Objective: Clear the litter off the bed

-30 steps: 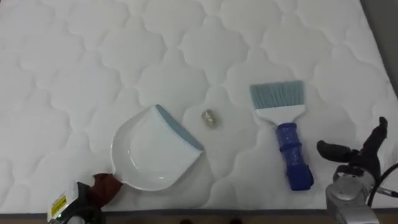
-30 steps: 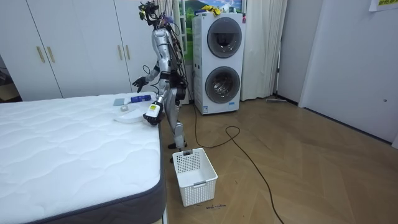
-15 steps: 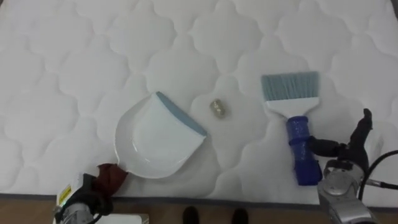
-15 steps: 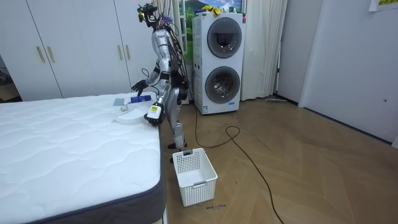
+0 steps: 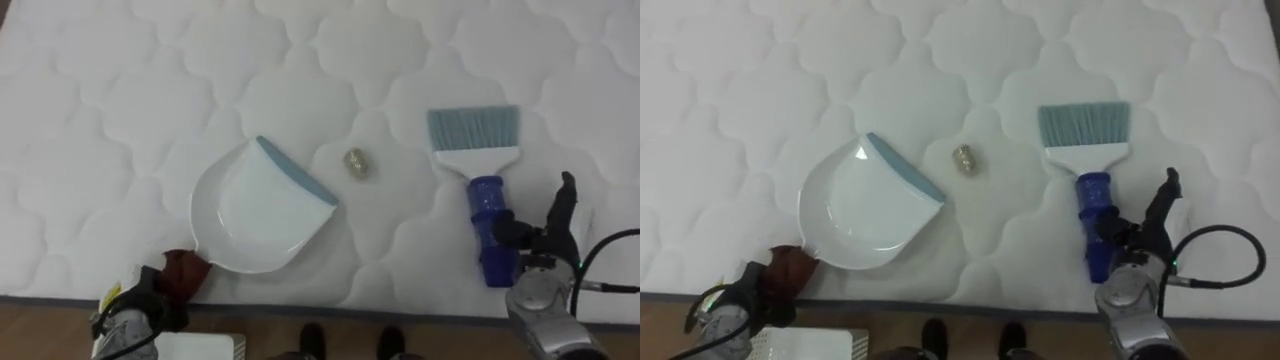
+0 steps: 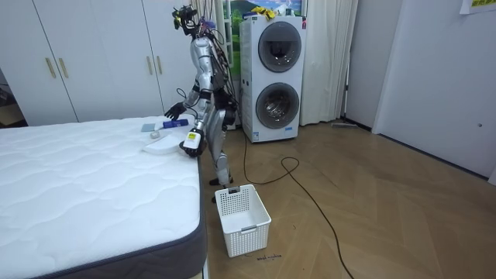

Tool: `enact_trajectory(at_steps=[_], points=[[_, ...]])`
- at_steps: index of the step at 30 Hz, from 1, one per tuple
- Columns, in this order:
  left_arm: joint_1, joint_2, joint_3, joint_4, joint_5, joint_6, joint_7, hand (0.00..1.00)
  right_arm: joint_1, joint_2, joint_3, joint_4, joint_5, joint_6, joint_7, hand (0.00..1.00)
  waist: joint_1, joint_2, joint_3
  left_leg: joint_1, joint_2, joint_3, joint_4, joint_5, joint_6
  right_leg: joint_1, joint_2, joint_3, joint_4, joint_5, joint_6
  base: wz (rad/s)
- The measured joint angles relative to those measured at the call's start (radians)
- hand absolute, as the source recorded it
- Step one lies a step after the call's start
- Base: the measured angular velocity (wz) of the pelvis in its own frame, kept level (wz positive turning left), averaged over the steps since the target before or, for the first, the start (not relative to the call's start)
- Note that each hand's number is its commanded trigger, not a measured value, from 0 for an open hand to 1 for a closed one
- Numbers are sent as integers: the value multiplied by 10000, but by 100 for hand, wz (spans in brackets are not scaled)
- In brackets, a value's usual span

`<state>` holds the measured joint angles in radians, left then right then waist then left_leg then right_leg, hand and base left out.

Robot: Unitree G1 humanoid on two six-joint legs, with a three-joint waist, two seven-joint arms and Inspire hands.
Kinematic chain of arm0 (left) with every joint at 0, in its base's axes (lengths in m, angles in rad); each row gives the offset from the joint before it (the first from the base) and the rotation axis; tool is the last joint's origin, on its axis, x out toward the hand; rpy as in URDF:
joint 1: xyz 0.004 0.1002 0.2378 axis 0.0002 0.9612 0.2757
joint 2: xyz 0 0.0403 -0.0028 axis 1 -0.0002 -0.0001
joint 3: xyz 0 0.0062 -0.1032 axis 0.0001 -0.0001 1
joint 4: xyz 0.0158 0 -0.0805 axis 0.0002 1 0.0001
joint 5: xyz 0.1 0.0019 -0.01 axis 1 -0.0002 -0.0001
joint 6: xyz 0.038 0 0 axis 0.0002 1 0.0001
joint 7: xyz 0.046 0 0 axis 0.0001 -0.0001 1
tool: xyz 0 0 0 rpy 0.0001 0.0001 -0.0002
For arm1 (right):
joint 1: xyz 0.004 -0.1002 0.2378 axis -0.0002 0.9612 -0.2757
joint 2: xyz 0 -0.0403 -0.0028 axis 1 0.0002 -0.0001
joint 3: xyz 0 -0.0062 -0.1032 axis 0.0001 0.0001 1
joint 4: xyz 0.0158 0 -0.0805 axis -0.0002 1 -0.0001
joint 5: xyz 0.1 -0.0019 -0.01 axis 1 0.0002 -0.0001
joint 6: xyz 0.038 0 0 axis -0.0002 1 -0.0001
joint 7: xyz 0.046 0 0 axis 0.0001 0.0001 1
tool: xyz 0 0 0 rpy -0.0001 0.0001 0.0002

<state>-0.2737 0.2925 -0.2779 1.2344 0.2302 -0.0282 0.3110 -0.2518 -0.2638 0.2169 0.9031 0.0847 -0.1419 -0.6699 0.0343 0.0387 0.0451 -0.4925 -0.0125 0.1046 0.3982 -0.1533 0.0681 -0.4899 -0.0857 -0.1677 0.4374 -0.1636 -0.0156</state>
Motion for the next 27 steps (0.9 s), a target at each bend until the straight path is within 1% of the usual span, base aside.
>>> enact_trajectory(at_steps=[5,7,9,16,18,21,24,27], points=[[-32,12,1,8,-2,7,-106,100,-39,-4,14,-11,285,-31,93,0,3,48,36,-27,-15,17,-8,-2,1,-97,-18,12,134,-57,-16,0],[-54,15,1,2,-2,11,-105,100,-47,-13,14,-19,326,-119,93,0,-2,63,44,-78,-6,19,7,-2,0,-150,-20,18,153,-77,-33,0],[-104,12,-103,-9,-22,7,-99,100,-116,-22,25,-23,804,-165,77,0,-24,94,62,-131,4,0,-14,-1,-3,-176,-28,16,139,-78,-35,0],[-128,12,-216,-11,-30,-59,-71,100,-149,-35,14,-45,1988,-387,-245,0,-20,99,65,-136,0,37,25,-1,-1,-184,-36,-27,117,-77,-33,-1],[-94,12,-215,-8,-29,-63,-21,100,-150,-35,8,-204,2298,-425,-351,0,-13,98,64,-114,2,65,-7,-1,-1,-218,-37,33,128,-77,-33,-8],[-56,12,-215,-11,-22,-141,124,100,-147,-32,-73,-573,3105,-436,-408,0,-95,111,56,-115,3,86,-38,1,-3,-249,-68,52,144,-79,-36,-2],[-42,5,-217,-19,-16,-242,133,100,-152,-32,-113,-918,3904,-495,-515,0,-110,100,49,-86,6,191,-82,5,-5,-285,-21,218,150,-78,-35,-8],[44,4,-215,-18,-19,-297,186,100,-153,-24,-112,-1283,4355,-752,-595,0,-143,90,38,-4,1,306,-187,9,2,-293,-22,288,135,-77,-27,-10]])
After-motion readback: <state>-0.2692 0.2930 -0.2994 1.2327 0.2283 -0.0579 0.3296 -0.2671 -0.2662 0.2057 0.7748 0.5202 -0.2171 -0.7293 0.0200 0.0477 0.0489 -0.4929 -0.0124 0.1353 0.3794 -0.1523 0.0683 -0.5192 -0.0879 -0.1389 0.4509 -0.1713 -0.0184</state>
